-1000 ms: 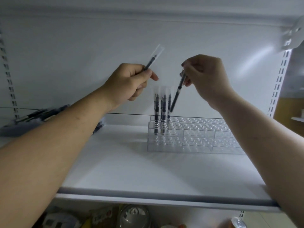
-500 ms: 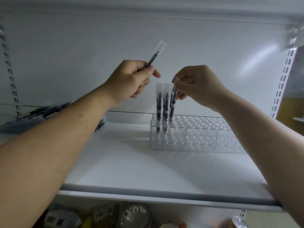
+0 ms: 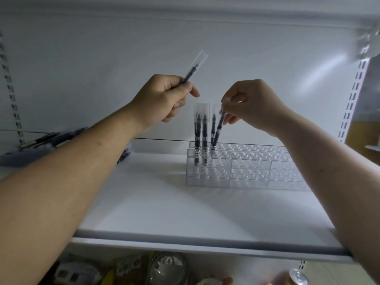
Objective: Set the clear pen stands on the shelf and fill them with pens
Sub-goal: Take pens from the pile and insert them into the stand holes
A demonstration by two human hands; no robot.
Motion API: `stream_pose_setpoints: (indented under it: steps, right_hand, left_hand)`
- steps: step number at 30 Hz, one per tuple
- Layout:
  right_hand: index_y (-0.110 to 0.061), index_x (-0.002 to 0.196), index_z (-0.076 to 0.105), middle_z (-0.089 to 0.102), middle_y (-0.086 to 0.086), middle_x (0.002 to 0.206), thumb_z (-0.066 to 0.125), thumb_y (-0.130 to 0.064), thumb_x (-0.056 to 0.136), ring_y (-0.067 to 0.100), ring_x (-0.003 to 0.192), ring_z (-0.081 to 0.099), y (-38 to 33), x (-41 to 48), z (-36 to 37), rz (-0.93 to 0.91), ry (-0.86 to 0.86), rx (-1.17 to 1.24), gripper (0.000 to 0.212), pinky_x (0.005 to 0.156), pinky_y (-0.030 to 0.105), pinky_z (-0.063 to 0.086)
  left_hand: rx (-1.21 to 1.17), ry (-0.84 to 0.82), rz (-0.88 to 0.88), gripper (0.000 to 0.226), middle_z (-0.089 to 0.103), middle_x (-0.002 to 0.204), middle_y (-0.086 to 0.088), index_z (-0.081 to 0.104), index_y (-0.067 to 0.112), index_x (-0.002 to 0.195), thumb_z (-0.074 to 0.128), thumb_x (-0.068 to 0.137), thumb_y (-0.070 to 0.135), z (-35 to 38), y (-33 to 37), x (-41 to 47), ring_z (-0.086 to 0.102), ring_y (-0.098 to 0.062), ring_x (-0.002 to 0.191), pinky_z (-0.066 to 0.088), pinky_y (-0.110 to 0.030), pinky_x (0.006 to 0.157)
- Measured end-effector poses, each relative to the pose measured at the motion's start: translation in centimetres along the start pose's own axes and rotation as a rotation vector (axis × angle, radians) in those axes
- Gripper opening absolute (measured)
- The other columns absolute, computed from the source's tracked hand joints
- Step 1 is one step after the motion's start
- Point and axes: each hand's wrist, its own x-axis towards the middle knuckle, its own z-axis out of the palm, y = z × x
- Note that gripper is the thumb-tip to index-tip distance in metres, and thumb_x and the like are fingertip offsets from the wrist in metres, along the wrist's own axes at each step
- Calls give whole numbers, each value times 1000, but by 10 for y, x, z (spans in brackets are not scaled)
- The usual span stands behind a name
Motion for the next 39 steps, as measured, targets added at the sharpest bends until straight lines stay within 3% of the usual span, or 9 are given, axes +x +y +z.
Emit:
stream_pose_setpoints:
  steps: [6, 12, 21, 25, 29, 33, 36, 39]
  right_hand:
    - [0, 93, 69, 78, 11, 78, 70, 1, 90, 26, 70, 79, 1, 1, -1, 11, -31, 55, 3, 77, 51, 66]
    - [-7, 105, 72, 79, 7, 80, 67, -3, 97, 19, 70, 78, 1, 3, 5, -93, -63, 8, 11, 72, 31, 66]
    - [-14, 115, 72, 80, 4, 82, 72, -13, 98, 18, 73, 80, 4, 1, 11, 6, -147, -8, 17, 76, 39, 67]
    - [-21, 117, 70, 80, -4, 77, 77, -25, 94, 11, 70, 78, 0, -3, 4, -30, -164, -157, 24, 78, 40, 66]
    - [-21, 114, 71, 78, -5, 78, 75, -29, 96, 9, 69, 76, 2, 0, 2, -86, -42, -180, 20, 75, 36, 64]
    - [-17, 103, 76, 74, -1, 77, 69, -15, 97, 16, 62, 68, 0, 6, 2, -118, 144, 113, 9, 57, 26, 51]
    - [-9, 102, 77, 71, 9, 82, 72, -13, 96, 23, 66, 61, -8, 5, 4, -122, 69, 481, 9, 54, 31, 41]
    - [-6, 98, 74, 67, 12, 88, 74, -15, 97, 21, 69, 62, -12, 4, 7, -109, 12, 650, 9, 59, 32, 40]
  left_hand:
    - [-8, 1, 2, 28, 40, 65, 2, 69, 4, 108, 45, 114, 17, 1, 3, 0, 29, -11, 49, 25, -24, 46]
    - [-4, -14, -2, 28, 41, 64, 3, 69, 5, 106, 45, 114, 17, 2, 3, -2, 30, -12, 49, 26, -24, 45]
    - [7, -17, -6, 28, 42, 66, 2, 68, 5, 107, 44, 114, 16, 2, 3, -2, 31, -12, 50, 27, -24, 45]
    - [-22, -35, -9, 28, 40, 69, 0, 67, 3, 112, 44, 114, 18, 2, 3, -2, 30, -12, 51, 26, -23, 44]
    - [-93, -61, -8, 30, 40, 71, -4, 62, 2, 114, 36, 114, 16, 2, 4, -1, 27, -15, 52, 22, -25, 46]
    - [-113, -46, -3, 25, 43, 72, -5, 63, 3, 105, 40, 113, 12, 5, 6, -1, 28, -17, 55, 21, -28, 51]
    - [-63, -53, 27, 26, 45, 71, -6, 68, 2, 99, 49, 112, 13, 8, 7, -2, 30, -21, 59, 21, -35, 54]
    - [-28, -85, 60, 25, 50, 65, -3, 70, -1, 100, 53, 111, 13, 13, 8, -4, 34, -20, 57, 26, -34, 52]
